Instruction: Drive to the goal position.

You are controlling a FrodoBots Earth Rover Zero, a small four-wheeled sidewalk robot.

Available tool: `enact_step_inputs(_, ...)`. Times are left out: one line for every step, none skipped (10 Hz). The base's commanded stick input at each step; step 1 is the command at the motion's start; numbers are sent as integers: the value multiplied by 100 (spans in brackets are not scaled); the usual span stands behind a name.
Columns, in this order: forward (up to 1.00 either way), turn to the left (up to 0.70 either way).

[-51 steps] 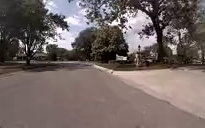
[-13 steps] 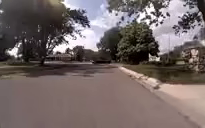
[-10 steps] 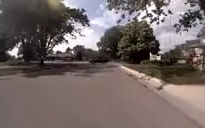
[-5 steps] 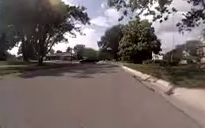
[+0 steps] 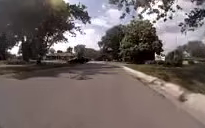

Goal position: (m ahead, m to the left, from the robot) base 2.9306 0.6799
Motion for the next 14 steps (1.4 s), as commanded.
enact_step_inputs(70, 0)
enact_step_inputs(70, 0)
enact_step_inputs(70, 0)
enact_step_inputs(70, 0)
enact_step_inputs(70, 0)
enact_step_inputs(70, 0)
enact_step_inputs(70, 0)
enact_step_inputs(70, 0)
enact_step_inputs(70, 0)
enact_step_inputs(70, 0)
enact_step_inputs(70, 0)
enact_step_inputs(70, 0)
enact_step_inputs(70, 0)
enact_step_inputs(70, 0)
